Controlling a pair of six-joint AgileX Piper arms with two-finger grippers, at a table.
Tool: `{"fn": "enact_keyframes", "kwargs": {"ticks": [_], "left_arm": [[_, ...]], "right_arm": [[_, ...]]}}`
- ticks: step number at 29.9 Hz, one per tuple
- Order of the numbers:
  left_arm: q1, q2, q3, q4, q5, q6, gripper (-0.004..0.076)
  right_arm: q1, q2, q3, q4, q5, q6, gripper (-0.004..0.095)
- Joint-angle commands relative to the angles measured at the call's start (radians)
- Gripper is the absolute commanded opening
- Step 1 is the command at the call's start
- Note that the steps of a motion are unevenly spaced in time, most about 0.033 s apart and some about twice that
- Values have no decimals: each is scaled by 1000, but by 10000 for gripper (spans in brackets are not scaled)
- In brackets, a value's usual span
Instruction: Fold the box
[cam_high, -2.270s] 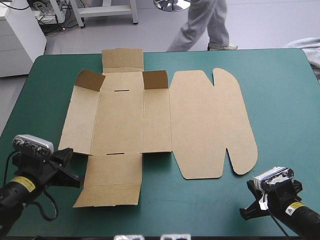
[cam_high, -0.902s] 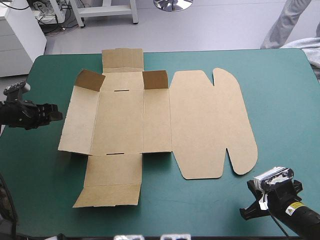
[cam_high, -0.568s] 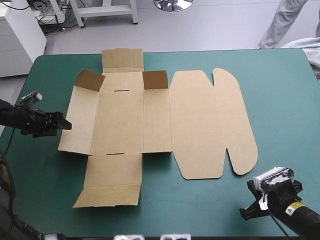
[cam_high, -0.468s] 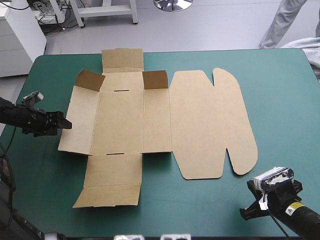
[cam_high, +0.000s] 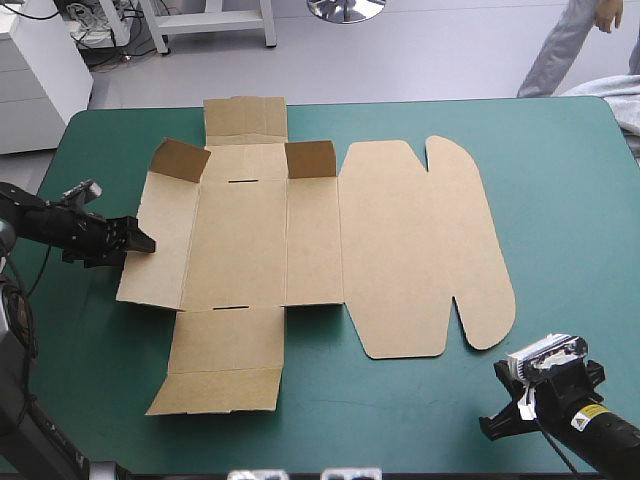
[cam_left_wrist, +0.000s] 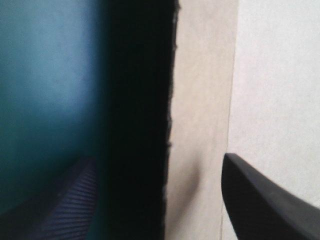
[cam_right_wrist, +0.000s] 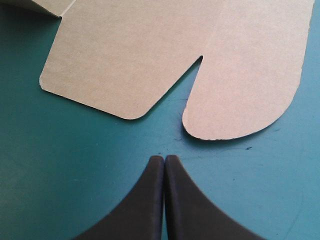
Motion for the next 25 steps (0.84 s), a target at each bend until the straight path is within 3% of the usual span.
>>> {"fn": "enact_keyframes", "kwargs": {"ticks": [1,12,14,18,19,25], "left_arm": [[-44,-51,-29,-42,95,-39,494],[-113,-51,-29,38,95,-138,462],[-113,-53,-29,44,95,-157,361],[-113,-53,-29,46,95,-165,39],[-113,-53,-29,46,95,-165,-8],[-113,-53,-29,46,93,-144,-2]], "right_arm": [[-1,8,-28,19,-52,-1,-19],[-1,8,-28,19,-50,-1,-19],[-1,8,-28,19,-50,-1,-19],[-1,8,-28,19,-50,-1,-19],[-1,8,-28,19,-50,-1,-19],[-1,8,-28,19,-50,-1,-19]]}}
